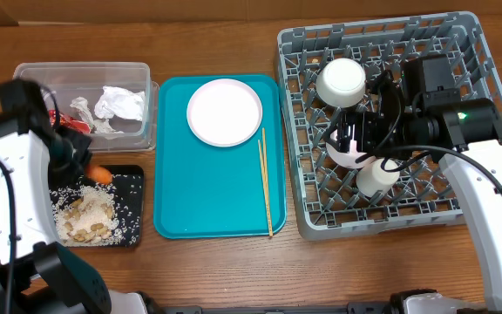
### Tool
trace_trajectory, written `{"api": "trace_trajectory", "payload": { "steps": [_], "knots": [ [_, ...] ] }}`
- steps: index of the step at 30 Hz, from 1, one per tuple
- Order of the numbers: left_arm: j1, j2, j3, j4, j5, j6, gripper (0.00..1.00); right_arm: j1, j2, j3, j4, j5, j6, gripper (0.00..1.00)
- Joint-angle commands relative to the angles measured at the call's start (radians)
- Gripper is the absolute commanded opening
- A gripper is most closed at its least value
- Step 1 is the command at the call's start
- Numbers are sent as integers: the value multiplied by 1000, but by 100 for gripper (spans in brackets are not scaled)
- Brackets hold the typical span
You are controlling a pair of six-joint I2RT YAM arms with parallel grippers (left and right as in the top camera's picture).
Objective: Sort waste into correct bins and load items into the dishwasher
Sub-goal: 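Carry the carrot left onto the black tray with rice and peanuts, then lay the carrot on the black tray and open the left gripper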
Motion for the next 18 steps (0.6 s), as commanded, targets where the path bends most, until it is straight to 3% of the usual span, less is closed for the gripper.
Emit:
{"api": "trace_trajectory", "payload": {
  "steps": [1,6,12,15,18],
  "knots": [
    [69,-9,-119,84,55,-14,4,-1,5,4,6,2,-6,100],
    [123,-9,-251,254,56,-14,4,-1,5,4,6,2,-6,100],
    [127,-6,-285,345,80,-17,6,-1,5,4,6,2,-7,100],
    [127,1,-292,353,70,-71,10,-1,5,4,6,2,-7,100],
    [128,19,-323,384,68,-132,6,-1,5,4,6,2,-6,100]
  ]
}}
